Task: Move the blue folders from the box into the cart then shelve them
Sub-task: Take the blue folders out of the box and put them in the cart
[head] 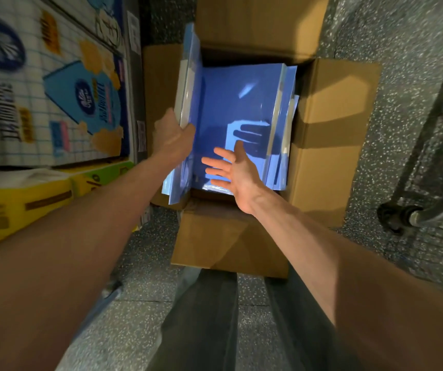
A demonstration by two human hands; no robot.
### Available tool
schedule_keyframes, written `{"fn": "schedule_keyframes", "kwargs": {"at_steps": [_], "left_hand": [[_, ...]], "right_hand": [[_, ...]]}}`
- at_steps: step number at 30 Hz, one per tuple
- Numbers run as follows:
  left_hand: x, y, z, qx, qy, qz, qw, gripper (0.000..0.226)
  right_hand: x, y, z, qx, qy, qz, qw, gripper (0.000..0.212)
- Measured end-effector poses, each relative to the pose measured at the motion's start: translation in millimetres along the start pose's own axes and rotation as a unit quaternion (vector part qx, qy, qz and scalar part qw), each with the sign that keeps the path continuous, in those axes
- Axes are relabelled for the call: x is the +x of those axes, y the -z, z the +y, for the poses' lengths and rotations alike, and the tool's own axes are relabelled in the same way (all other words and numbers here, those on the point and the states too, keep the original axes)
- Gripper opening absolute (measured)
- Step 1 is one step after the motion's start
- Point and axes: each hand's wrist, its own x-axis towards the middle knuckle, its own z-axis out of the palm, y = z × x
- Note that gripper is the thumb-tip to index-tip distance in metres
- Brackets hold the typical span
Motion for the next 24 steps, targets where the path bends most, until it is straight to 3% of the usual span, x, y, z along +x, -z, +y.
{"fn": "schedule_keyframes", "kwargs": {"at_steps": [9, 14, 20, 22, 24], "left_hand": [[-107, 63, 65, -0.009, -0.025, 0.035, 0.999, 0.035], [-193, 126, 129, -0.051, -0.043, 0.031, 0.997, 0.041], [-292, 190, 194, -0.224, -0.037, -0.001, 0.974, 0.036], [-325, 209, 212, -0.265, -0.047, -0.009, 0.963, 0.026], [-360, 225, 227, -0.304, -0.057, -0.026, 0.951, 0.013]], "right_hand": [[-110, 30, -40, -0.120, -0.018, 0.013, 0.993, 0.051], [-196, 42, -97, -0.228, 0.058, 0.064, 0.970, 0.033], [-312, 63, -139, -0.252, 0.097, 0.065, 0.961, 0.071], [-347, 71, -139, -0.233, 0.129, 0.082, 0.960, 0.066], [-378, 79, -138, -0.200, 0.162, 0.098, 0.961, 0.047]]}}
